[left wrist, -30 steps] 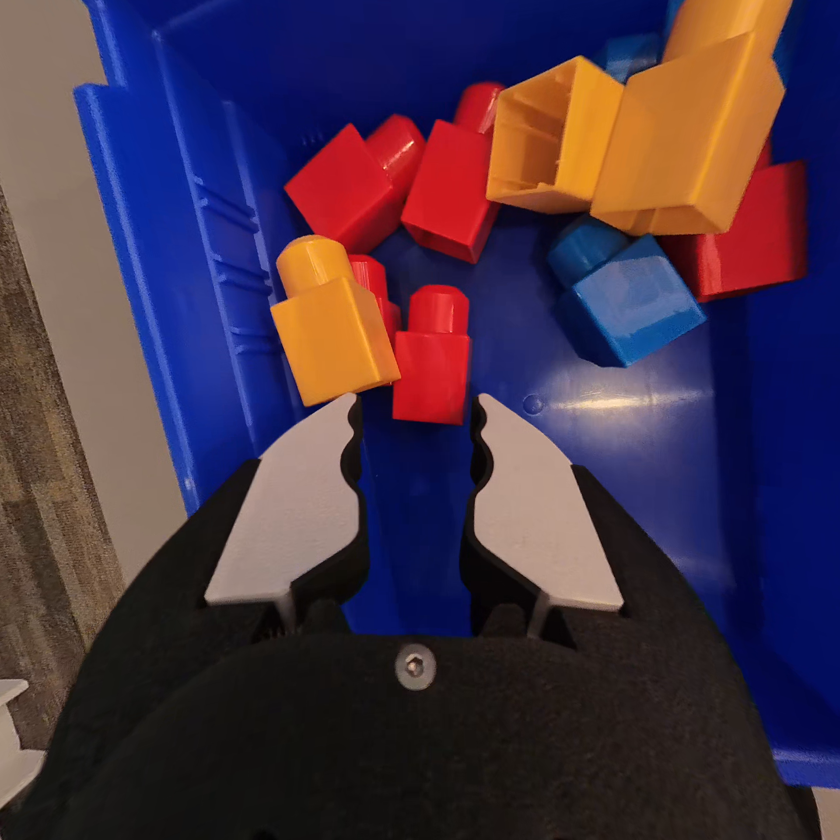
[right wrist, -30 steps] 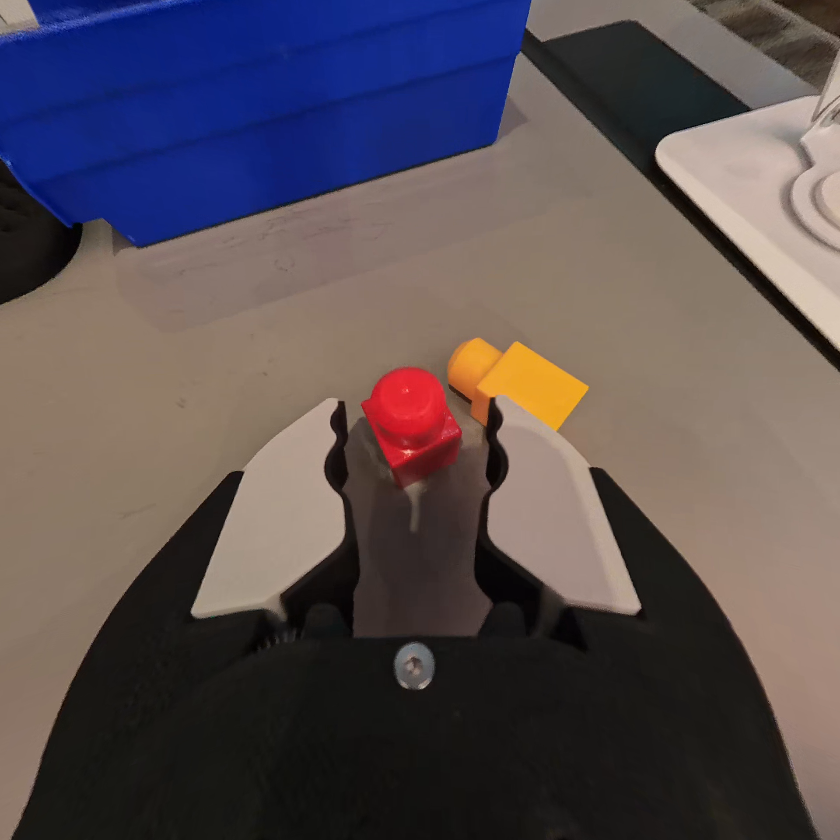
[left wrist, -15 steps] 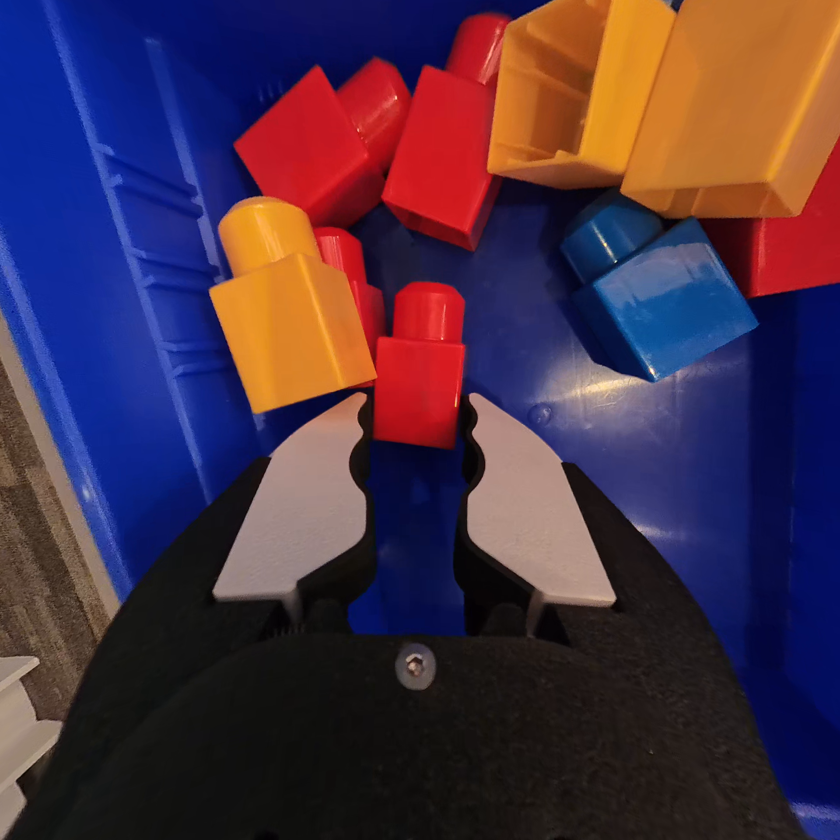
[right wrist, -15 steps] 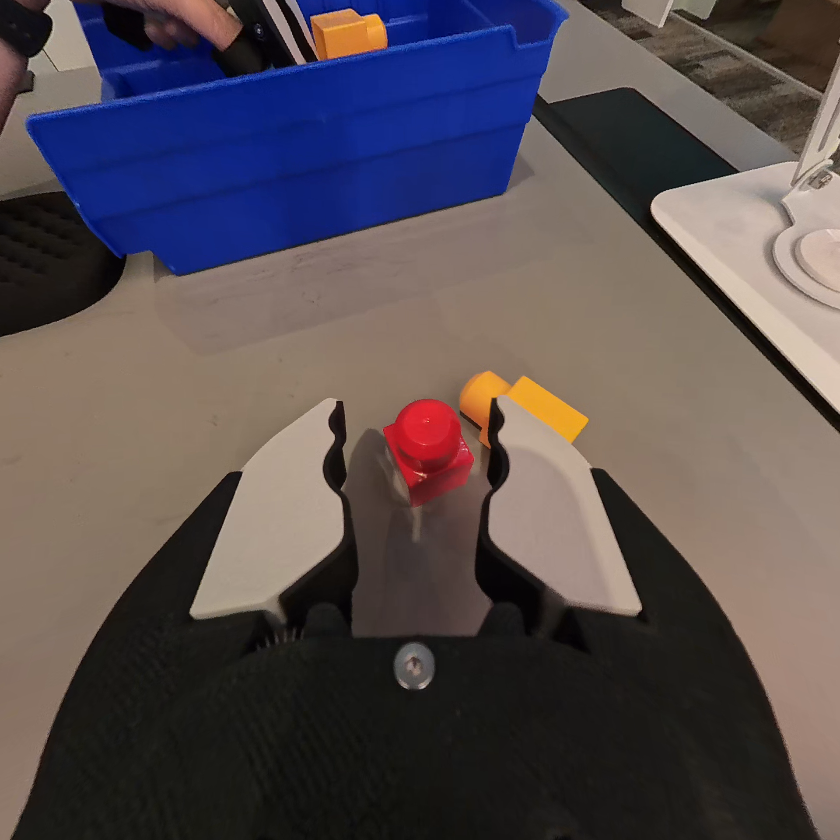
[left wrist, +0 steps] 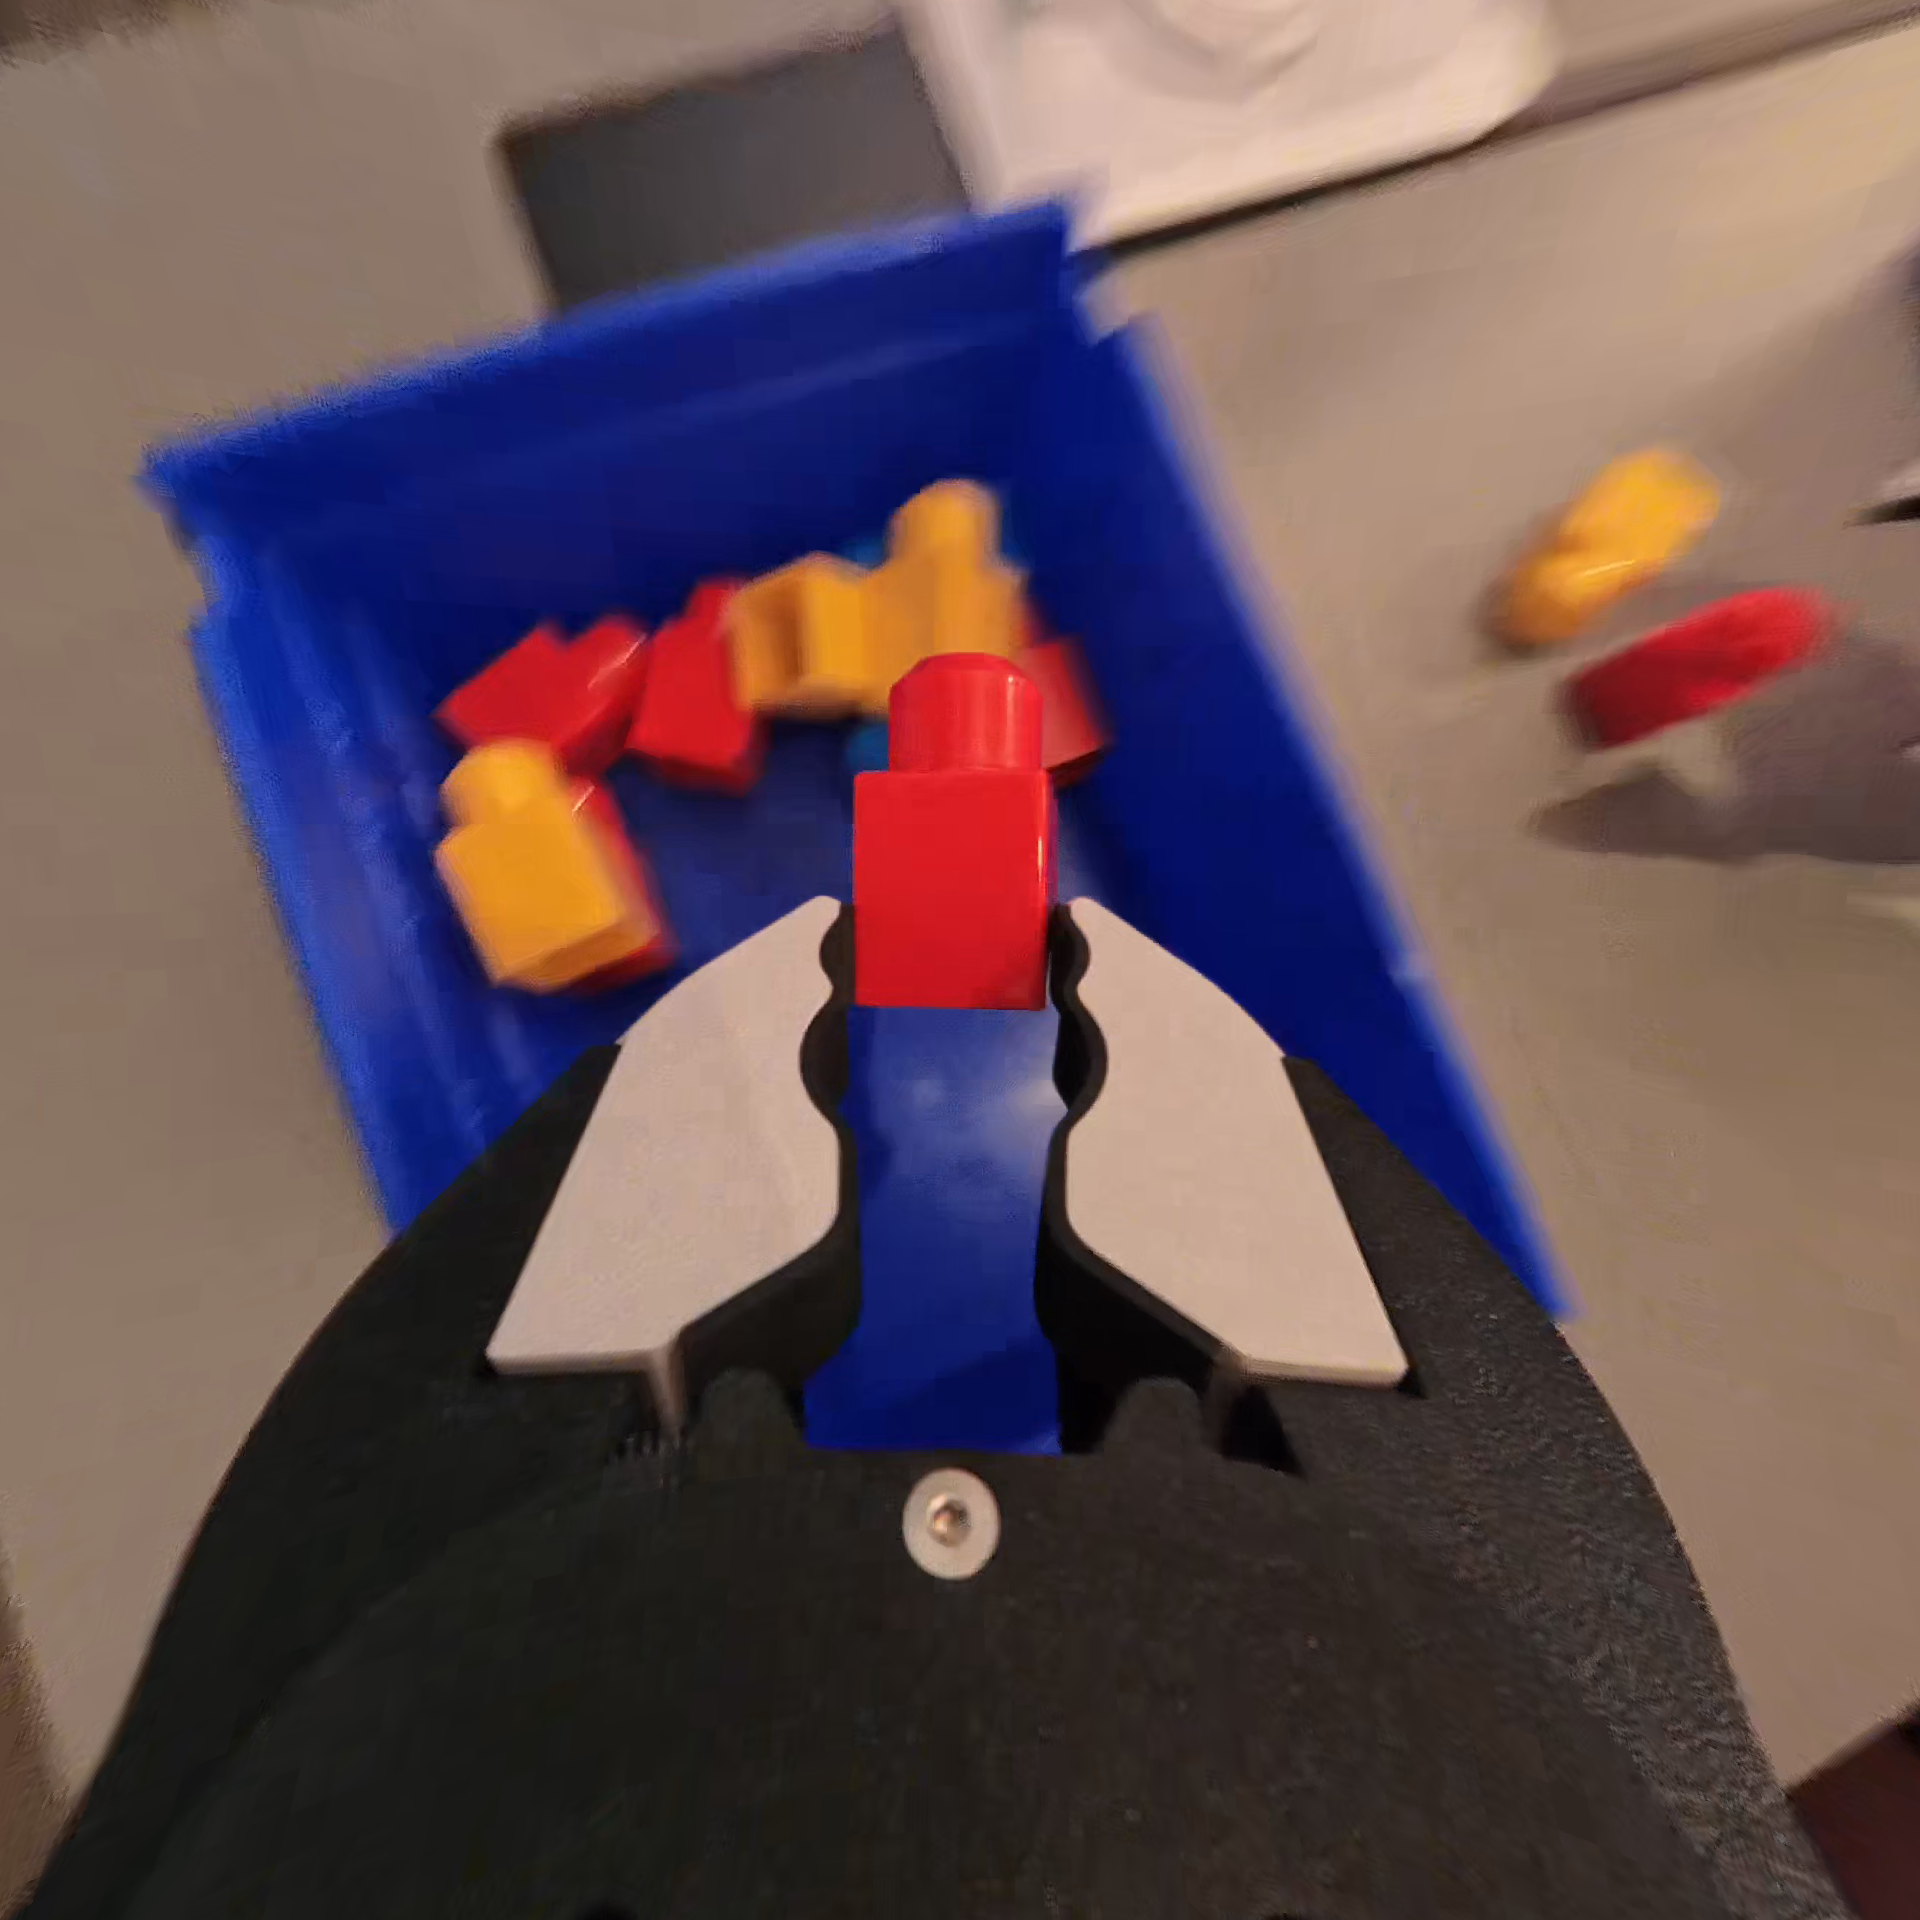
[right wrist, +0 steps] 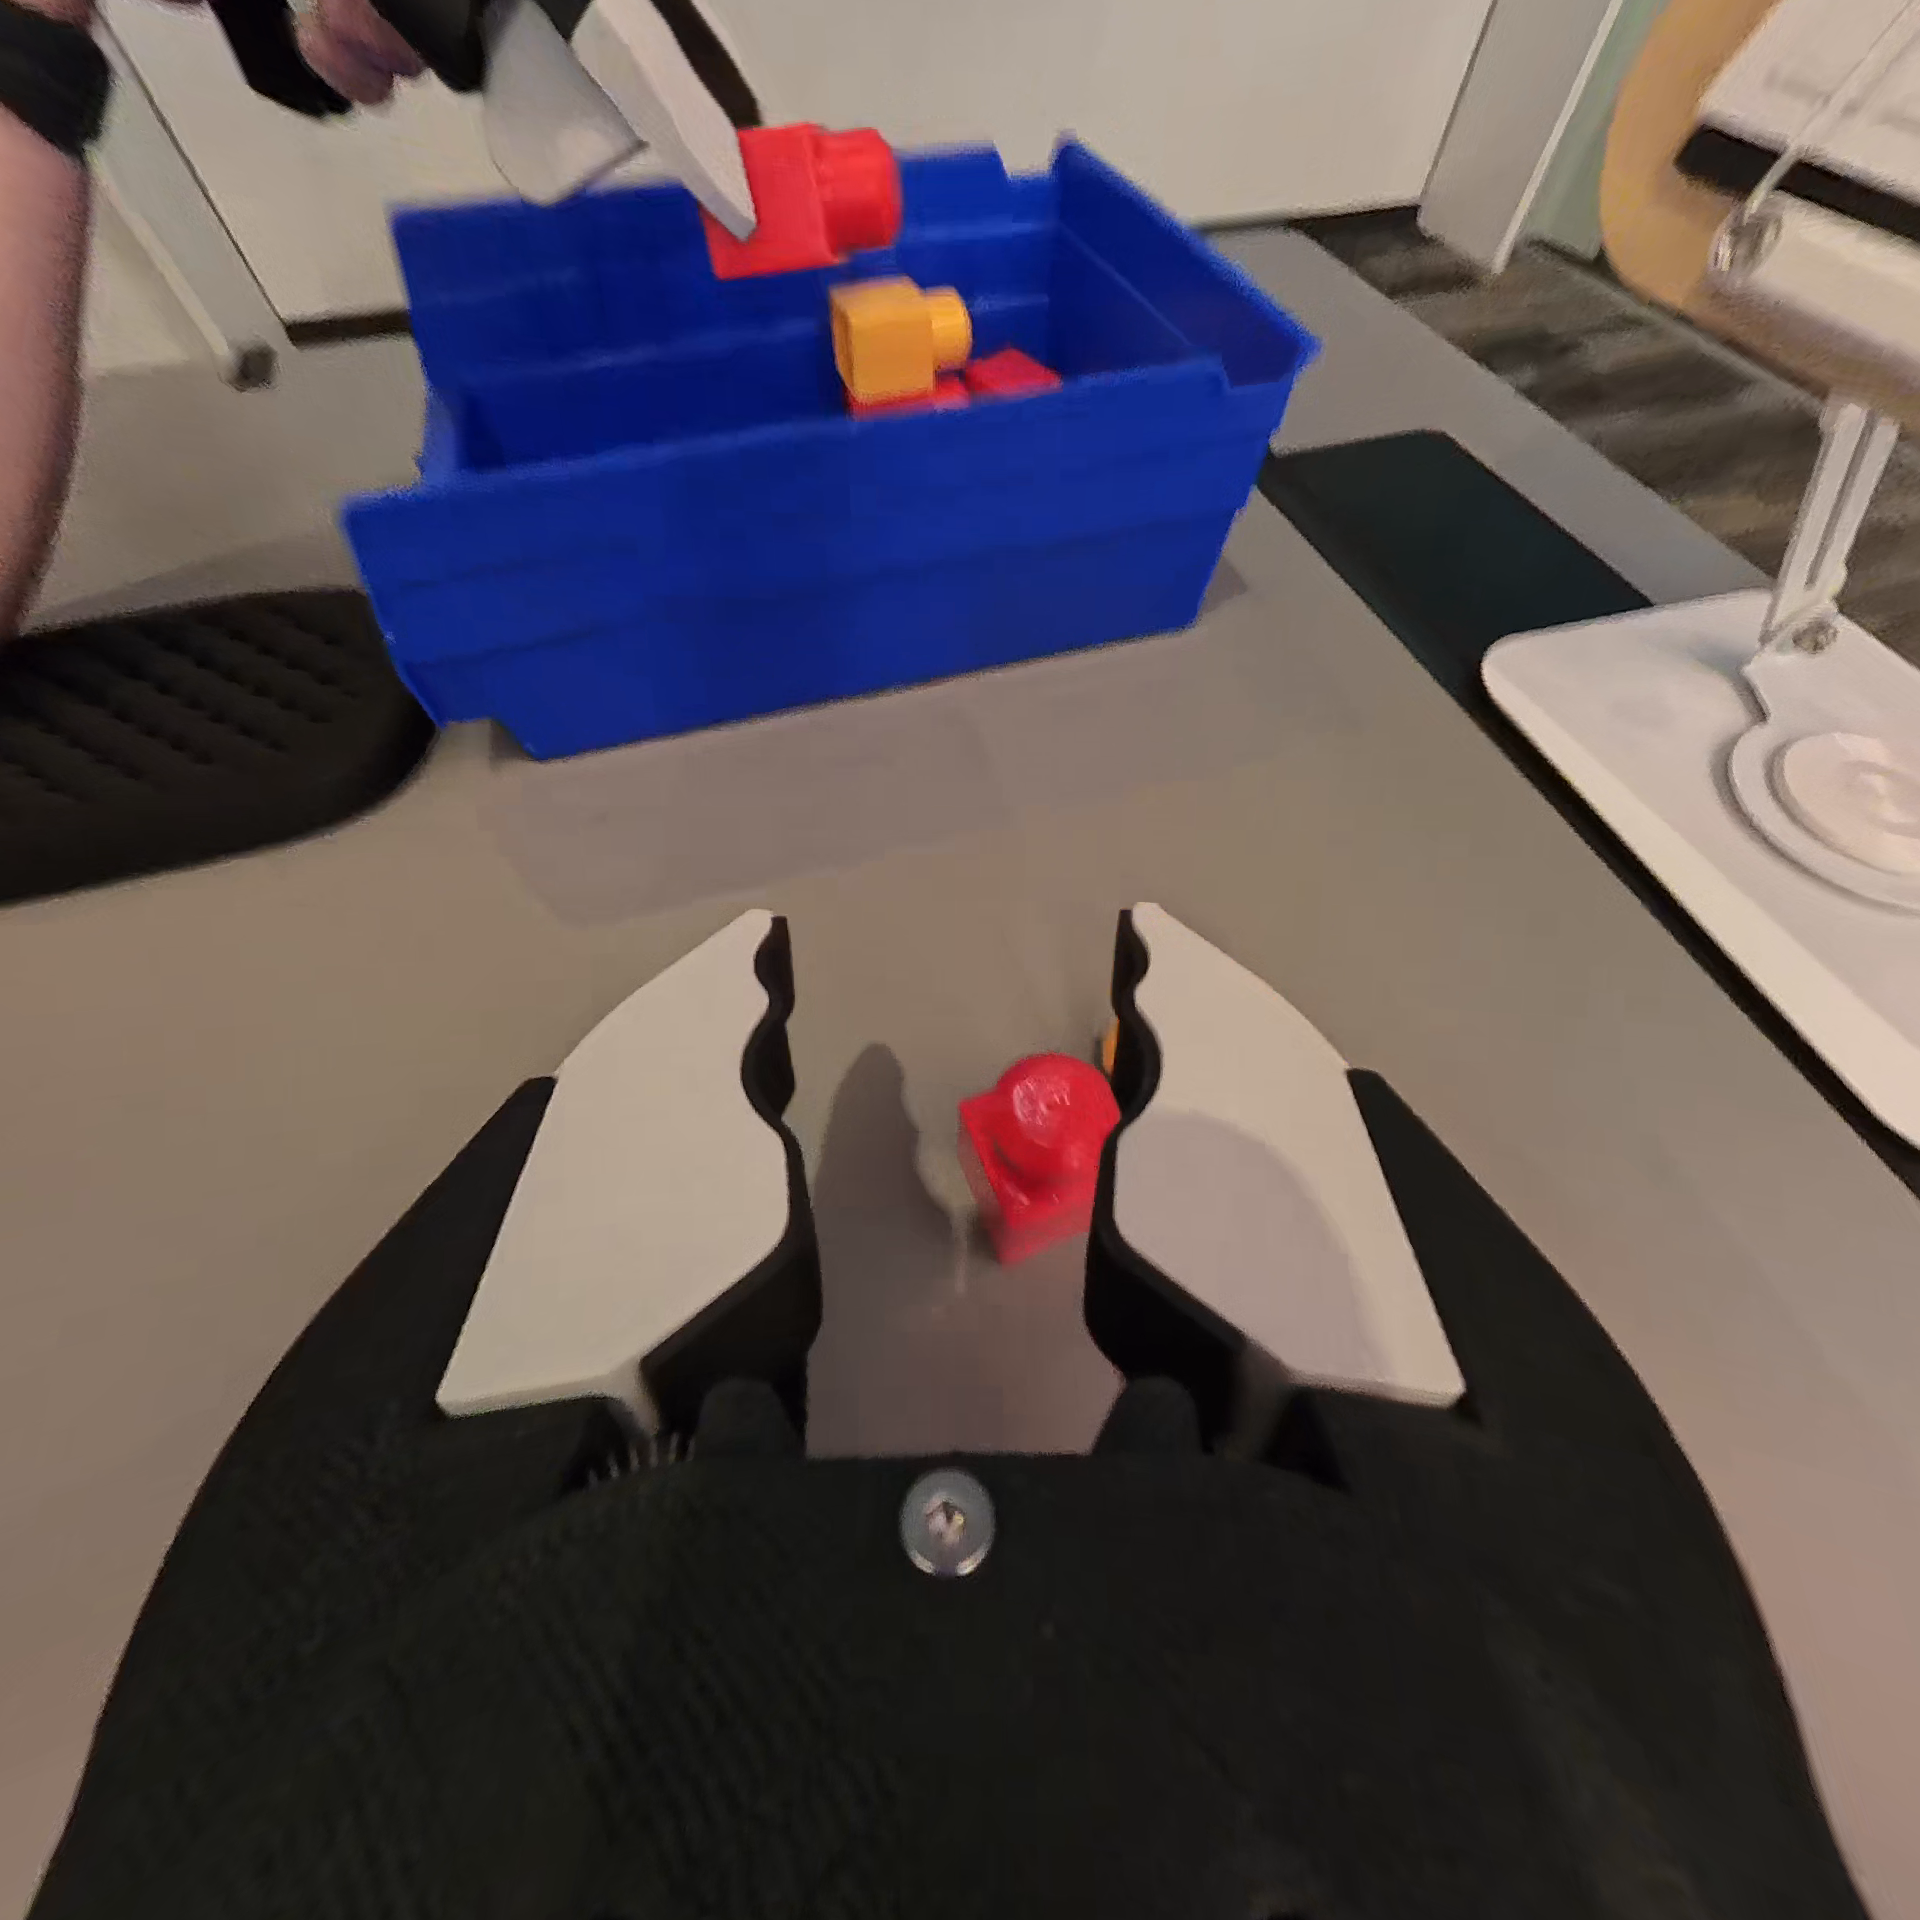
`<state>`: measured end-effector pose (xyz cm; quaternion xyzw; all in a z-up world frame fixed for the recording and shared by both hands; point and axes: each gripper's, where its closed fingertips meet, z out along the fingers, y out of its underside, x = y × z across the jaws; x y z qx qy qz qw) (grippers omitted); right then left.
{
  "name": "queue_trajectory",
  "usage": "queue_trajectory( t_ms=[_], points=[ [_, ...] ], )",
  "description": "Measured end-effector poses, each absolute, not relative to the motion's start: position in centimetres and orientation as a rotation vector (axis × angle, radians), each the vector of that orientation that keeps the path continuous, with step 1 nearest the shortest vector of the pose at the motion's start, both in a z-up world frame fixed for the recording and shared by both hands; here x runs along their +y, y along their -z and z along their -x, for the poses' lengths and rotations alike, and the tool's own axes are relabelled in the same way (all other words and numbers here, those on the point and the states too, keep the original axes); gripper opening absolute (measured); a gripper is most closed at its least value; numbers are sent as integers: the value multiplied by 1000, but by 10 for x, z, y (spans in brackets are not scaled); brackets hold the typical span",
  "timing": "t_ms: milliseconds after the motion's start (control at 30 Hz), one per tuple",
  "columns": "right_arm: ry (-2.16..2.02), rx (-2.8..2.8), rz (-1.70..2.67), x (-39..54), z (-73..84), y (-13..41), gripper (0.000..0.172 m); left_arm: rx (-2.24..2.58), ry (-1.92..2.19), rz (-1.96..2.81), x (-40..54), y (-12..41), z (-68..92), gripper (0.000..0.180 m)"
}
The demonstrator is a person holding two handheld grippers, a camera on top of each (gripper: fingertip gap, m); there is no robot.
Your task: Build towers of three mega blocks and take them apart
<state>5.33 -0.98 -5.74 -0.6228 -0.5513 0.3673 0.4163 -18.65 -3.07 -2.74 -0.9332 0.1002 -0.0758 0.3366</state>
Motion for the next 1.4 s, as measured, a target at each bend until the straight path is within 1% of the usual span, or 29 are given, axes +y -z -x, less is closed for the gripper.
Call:
queue_trajectory(
  t_ms=[33,133,233,300,433,533,600,633,867,967,1100,1200,1333,1400],
  points=[
    [-968,-1372,1528,-16,-50,46,60,339,288,2340,-32,8,164,36],
    [-1153,-1317,1401,-42,-42,3,60,597,464,2040,-42,-47,95,36],
    [-1324,-1234,1270,-67,-40,-43,60,801,572,1793,-60,-83,30,36],
    [-1361,-1187,1195,-78,-43,-67,60,885,622,1698,-72,-94,-2,36],
    [-1416,-1104,1098,-89,-52,-98,61,996,690,1631,-90,-96,-39,36],
    [-1435,-1104,1074,-93,-54,-104,60,1038,724,1582,-98,-98,-55,36],
    [-1464,-1126,1028,-99,-58,-106,46,1040,754,1560,-100,-99,-60,36],
    [-1482,-1130,1009,-101,-59,-107,35,1050,768,1553,-102,-98,-62,36],
    [-1458,-1194,1011,-104,-62,-104,35,1076,776,1533,-104,-93,-66,35],
    [-1426,-1251,1008,-109,-62,-101,35,1097,765,1554,-105,-87,-70,41],
    [-1399,-1290,1015,-111,-62,-99,35,1121,790,1569,-106,-81,-75,44],
    [-1364,-1329,1045,-111,-63,-94,35,1170,778,1576,-109,-75,-78,36],
    [-1350,-1334,1030,-111,-66,-98,35,1176,771,1573,-108,-75,-81,36],
    [-1378,-1293,1022,-111,-69,-105,43,1167,793,1577,-108,-75,-81,36]
  ],
)
